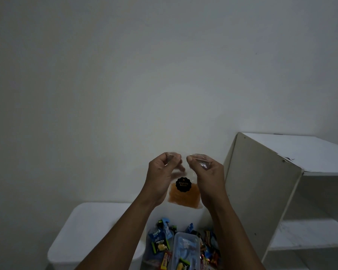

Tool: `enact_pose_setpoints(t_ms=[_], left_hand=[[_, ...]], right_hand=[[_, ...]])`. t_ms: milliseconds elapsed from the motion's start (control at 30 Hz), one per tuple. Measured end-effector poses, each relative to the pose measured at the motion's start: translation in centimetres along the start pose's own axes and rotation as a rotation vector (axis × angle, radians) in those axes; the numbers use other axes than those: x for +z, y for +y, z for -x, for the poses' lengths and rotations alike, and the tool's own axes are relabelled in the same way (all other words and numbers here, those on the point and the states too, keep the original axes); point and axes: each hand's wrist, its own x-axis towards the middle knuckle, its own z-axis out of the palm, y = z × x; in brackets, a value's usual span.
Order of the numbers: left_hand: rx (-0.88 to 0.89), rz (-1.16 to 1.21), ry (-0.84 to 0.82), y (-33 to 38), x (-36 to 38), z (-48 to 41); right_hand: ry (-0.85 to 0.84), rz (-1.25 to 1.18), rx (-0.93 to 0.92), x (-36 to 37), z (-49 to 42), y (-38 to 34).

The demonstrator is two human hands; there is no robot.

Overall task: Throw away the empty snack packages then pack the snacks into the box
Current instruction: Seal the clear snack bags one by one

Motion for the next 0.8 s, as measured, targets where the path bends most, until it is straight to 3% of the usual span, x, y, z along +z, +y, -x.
enact_pose_setpoints(t_ms=[333, 567, 800], left_hand=[[-0.015, -0.03, 0.006, 0.3, 0.2, 0.4], [0.01, -0.12, 0.099, 0.3, 1.3, 0.5], [-0.034, -0.052, 0.198, 0.0, 0.4, 1.0]], right_hand=[[-0.051, 0.023, -0.001, 0.1, 0.4, 0.4], [0.138, -0.097, 0.03, 0.9, 0.5, 1.0], [0.208, -0.218, 0.081, -1.1, 0.4, 0.8]])
